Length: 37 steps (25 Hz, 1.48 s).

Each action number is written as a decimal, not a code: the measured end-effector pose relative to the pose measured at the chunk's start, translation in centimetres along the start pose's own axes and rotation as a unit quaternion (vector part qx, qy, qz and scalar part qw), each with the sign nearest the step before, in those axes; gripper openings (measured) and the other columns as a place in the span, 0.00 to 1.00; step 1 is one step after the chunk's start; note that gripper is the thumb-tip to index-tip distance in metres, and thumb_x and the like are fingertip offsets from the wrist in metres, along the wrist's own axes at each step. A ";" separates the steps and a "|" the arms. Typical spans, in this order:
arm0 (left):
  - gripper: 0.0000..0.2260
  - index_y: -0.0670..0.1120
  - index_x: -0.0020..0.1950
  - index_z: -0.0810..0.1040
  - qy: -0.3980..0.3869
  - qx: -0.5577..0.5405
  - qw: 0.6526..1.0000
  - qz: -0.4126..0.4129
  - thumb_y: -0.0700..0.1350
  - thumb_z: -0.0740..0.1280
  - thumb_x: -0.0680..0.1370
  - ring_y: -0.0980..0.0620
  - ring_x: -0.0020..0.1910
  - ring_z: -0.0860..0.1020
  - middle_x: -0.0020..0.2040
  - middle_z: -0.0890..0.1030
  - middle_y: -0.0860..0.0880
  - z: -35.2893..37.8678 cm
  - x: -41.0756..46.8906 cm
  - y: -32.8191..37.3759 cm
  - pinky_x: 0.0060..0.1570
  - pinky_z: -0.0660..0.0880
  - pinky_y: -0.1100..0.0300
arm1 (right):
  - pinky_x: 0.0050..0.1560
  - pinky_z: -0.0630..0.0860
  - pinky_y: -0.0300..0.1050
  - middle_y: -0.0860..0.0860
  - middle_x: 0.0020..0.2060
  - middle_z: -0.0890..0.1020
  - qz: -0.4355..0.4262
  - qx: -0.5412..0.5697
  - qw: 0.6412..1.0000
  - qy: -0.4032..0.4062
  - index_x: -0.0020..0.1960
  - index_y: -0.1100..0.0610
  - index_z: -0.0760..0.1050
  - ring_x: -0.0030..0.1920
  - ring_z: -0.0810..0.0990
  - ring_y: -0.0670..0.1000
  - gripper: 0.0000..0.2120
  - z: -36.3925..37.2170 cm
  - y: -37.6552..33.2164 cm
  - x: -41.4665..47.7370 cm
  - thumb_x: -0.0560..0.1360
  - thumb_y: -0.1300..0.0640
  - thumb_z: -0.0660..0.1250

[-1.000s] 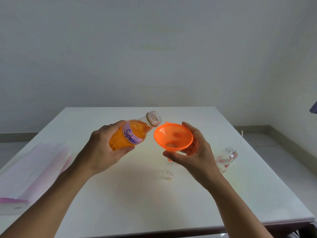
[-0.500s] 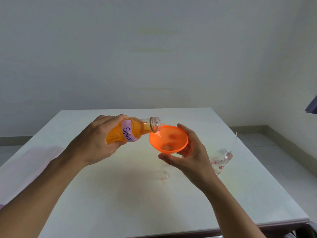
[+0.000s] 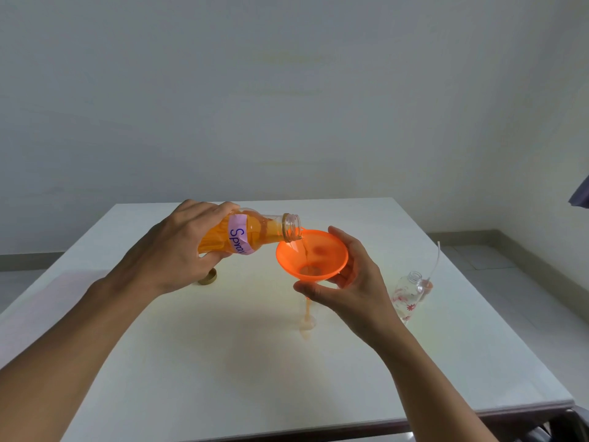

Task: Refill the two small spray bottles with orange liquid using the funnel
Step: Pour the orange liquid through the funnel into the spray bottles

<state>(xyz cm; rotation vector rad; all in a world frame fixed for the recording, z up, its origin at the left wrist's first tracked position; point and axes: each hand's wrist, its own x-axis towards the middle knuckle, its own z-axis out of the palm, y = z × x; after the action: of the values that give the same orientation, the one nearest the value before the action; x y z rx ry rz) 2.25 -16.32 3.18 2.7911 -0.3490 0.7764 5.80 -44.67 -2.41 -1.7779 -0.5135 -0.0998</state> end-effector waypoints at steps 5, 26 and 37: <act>0.32 0.54 0.71 0.68 -0.001 0.013 1.000 0.010 0.48 0.77 0.70 0.51 0.57 0.72 0.60 0.78 0.54 -0.4 0.3 0.0 0.43 0.79 0.50 | 0.49 0.79 0.30 0.31 0.59 0.72 0.003 -0.001 1.000 0.001 0.73 0.41 0.65 0.55 0.79 0.37 0.47 -0.1 -0.1 0.0 0.60 0.50 0.85; 0.32 0.53 0.71 0.68 0.001 0.028 0.999 0.017 0.47 0.77 0.69 0.51 0.57 0.71 0.59 0.78 0.54 -0.3 0.2 0.1 0.40 0.79 0.50 | 0.46 0.78 0.27 0.37 0.61 0.73 0.000 0.004 1.000 0.000 0.74 0.44 0.65 0.53 0.78 0.29 0.47 -0.3 -0.1 0.2 0.61 0.52 0.84; 0.33 0.53 0.71 0.68 -0.002 0.031 0.999 0.019 0.47 0.77 0.69 0.50 0.58 0.71 0.59 0.78 0.53 -0.2 0.2 0.5 0.40 0.79 0.50 | 0.43 0.77 0.25 0.32 0.58 0.71 0.000 0.001 1.000 -0.001 0.74 0.44 0.65 0.51 0.75 0.24 0.46 -0.3 0.0 0.3 0.61 0.53 0.84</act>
<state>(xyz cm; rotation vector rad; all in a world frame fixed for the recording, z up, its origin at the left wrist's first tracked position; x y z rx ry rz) 2.20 -16.76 3.53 2.8508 -0.3849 0.8036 6.12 -44.91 -2.25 -1.7761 -0.5155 -0.0972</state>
